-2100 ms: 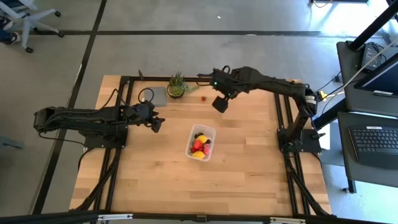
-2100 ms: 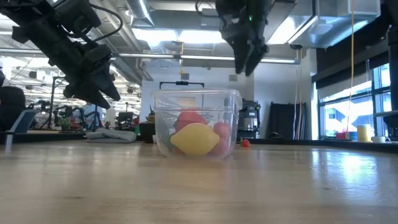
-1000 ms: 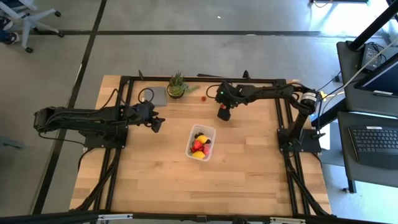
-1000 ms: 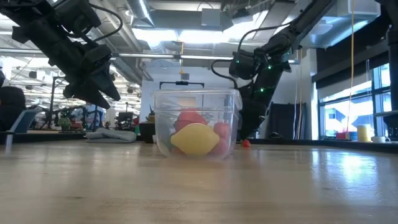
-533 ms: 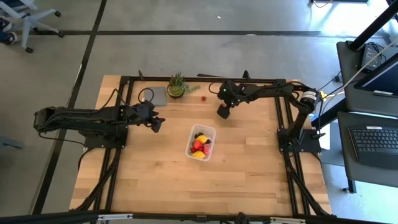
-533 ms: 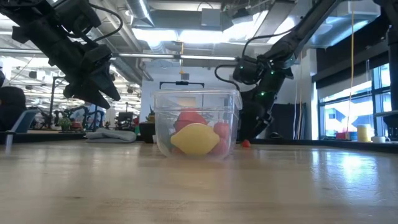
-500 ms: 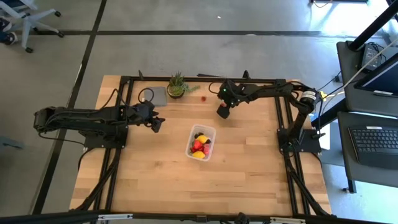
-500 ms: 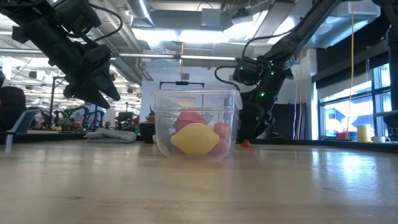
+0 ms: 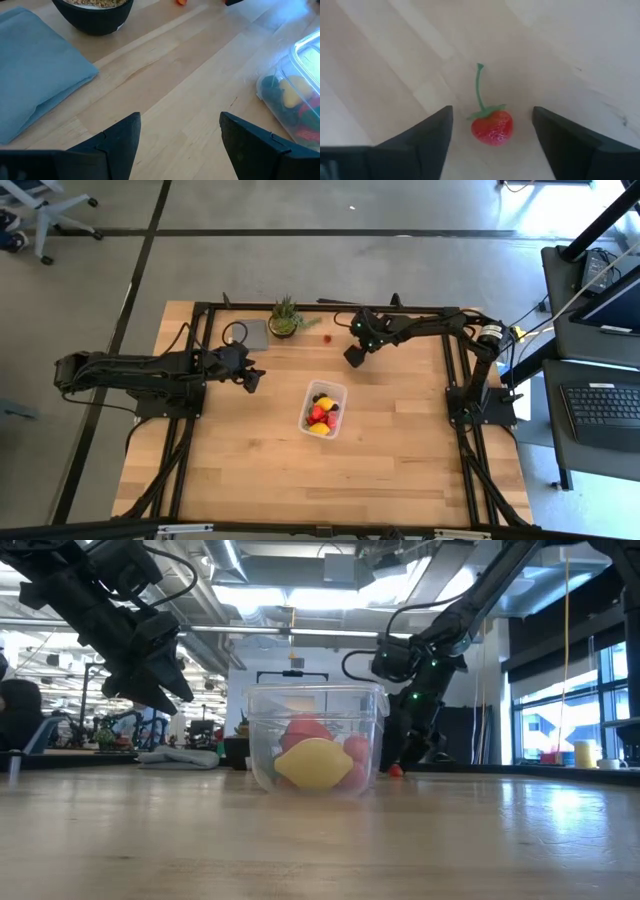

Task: Pick and placing Produce into tupperware
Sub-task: Put the red strawberry into the transparent bin

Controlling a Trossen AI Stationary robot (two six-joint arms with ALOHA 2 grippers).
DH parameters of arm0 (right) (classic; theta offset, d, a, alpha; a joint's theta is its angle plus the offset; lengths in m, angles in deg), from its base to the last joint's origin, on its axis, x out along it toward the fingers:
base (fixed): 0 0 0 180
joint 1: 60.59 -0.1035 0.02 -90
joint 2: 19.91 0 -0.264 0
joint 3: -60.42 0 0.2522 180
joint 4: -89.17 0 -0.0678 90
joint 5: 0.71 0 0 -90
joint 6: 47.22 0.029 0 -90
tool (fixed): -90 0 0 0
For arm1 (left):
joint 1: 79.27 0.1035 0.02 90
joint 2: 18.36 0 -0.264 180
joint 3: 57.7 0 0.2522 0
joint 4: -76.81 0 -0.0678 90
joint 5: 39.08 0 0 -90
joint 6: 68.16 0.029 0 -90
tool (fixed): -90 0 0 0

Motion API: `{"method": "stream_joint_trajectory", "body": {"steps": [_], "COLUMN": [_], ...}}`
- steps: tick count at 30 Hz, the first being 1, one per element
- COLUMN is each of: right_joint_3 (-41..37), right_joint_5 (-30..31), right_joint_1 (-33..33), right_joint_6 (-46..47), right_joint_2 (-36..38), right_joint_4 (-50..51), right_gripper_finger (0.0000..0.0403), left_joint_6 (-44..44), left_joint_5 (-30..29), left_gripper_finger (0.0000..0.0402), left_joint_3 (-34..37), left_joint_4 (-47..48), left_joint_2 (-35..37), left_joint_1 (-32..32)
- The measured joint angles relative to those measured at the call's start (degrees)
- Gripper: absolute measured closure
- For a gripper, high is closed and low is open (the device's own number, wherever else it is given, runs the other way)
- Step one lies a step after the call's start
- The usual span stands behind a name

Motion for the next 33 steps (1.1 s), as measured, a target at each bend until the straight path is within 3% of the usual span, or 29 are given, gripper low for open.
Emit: {"method": "stream_joint_trajectory", "body": {"steps": [7, 18, 28, 33], "right_joint_3": [0.0, 0.0, 0.1, 4.6], "right_joint_5": [0.6, 0.0, -1.1, -4.6], "right_joint_1": [0.0, 0.0, -0.2, -0.2], "right_joint_6": [0.4, 0.6, 1.9, 1.9], "right_joint_2": [-0.1, -0.1, 0.0, -0.4], "right_joint_4": [0.6, 1.4, 1.8, 6.8], "right_gripper_finger": [0.0201, 0.0279, 0.0284, 0.0285], "left_joint_6": [-0.5, -2.1, -2.1, -2.1], "left_joint_5": [0.0, 0.0, 0.0, 0.0], "left_gripper_finger": [0.0140, 0.0140, 0.0140, 0.0140], "left_joint_3": [0.0, 0.0, 0.0, 0.0], "left_joint_4": [0.0, 0.0, 0.0, 0.0], "left_joint_2": [0.0, 0.0, 0.0, 0.0], "left_joint_1": [0.0, 0.0, 0.0, 0.0]}}
